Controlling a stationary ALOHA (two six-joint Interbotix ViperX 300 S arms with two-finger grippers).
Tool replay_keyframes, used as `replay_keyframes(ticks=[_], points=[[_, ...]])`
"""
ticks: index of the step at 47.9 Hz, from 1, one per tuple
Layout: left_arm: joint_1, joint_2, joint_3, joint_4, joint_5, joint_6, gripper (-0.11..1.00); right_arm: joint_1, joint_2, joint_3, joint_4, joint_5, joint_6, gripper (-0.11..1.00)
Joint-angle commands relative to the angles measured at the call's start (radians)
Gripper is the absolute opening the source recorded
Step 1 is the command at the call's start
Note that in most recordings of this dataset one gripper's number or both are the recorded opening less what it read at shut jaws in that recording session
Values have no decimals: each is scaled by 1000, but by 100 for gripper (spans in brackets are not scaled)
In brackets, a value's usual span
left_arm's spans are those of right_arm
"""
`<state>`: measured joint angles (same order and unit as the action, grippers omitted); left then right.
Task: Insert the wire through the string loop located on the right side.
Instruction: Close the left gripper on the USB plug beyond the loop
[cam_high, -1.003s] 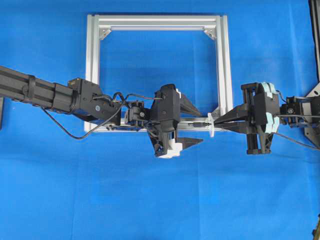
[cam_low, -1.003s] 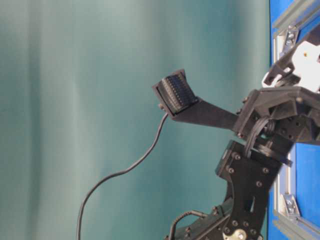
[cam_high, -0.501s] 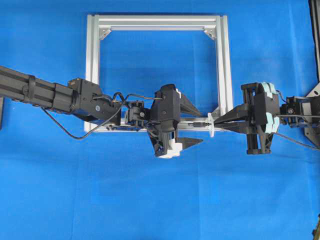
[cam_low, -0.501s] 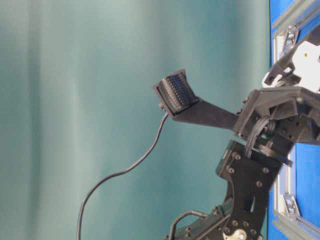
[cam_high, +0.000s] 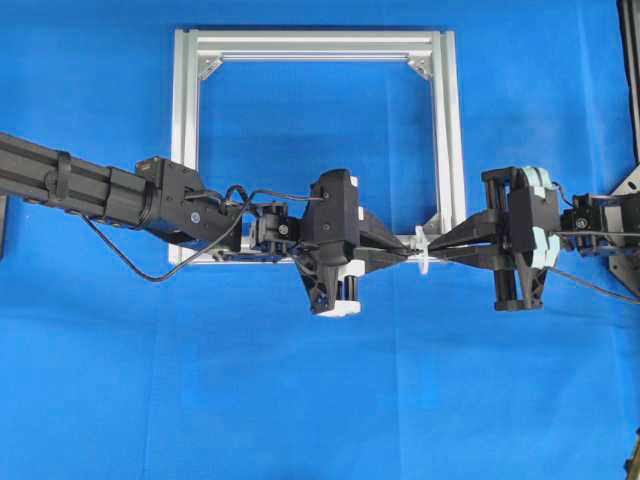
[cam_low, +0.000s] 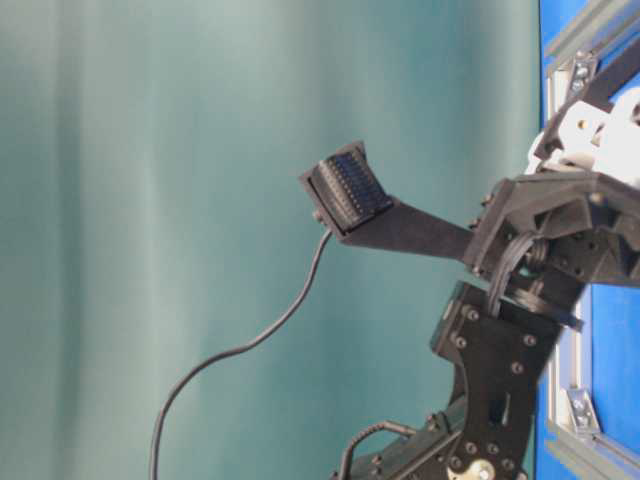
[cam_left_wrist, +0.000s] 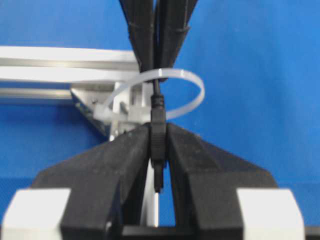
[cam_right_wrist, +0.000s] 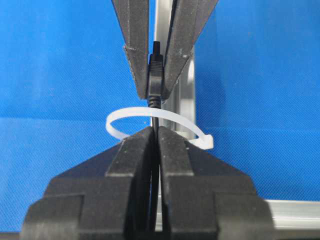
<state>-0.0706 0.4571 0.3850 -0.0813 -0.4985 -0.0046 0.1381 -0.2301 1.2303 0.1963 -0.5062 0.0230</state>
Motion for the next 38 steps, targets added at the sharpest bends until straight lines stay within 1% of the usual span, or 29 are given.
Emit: replay_keyframes(ticks=[1, 20, 24, 26, 28, 31, 32, 34, 38], points=[[-6, -25, -15, 3, -12, 2, 8, -2, -5, -15, 2, -8, 0, -4], [-8, -26, -6, 2, -11, 0, 8, -2, -5, -15, 3, -5, 2, -4], [-8, -28, -5, 2, -11, -2, 8, -2, -5, -15, 6, -2, 3, 2], [-9, -28, -5, 2, -11, 0, 8, -2, -5, -17, 8, 2, 5, 8], [-9, -28, -5, 2, -11, 0, 8, -2, -5, -15, 11, 8, 6, 16], [-9, -28, -5, 2, -11, -2, 8, -2, -5, -15, 25, 14, 8, 32], [-9, -26, -5, 2, -11, 0, 8, -2, -5, -15, 29, 17, 8, 40], [-9, -28, -3, 2, -11, -2, 8, -2, -5, -15, 37, 20, 6, 53], [-11, -28, -5, 2, -11, -2, 8, -2, -5, -14, 37, 28, 6, 79]])
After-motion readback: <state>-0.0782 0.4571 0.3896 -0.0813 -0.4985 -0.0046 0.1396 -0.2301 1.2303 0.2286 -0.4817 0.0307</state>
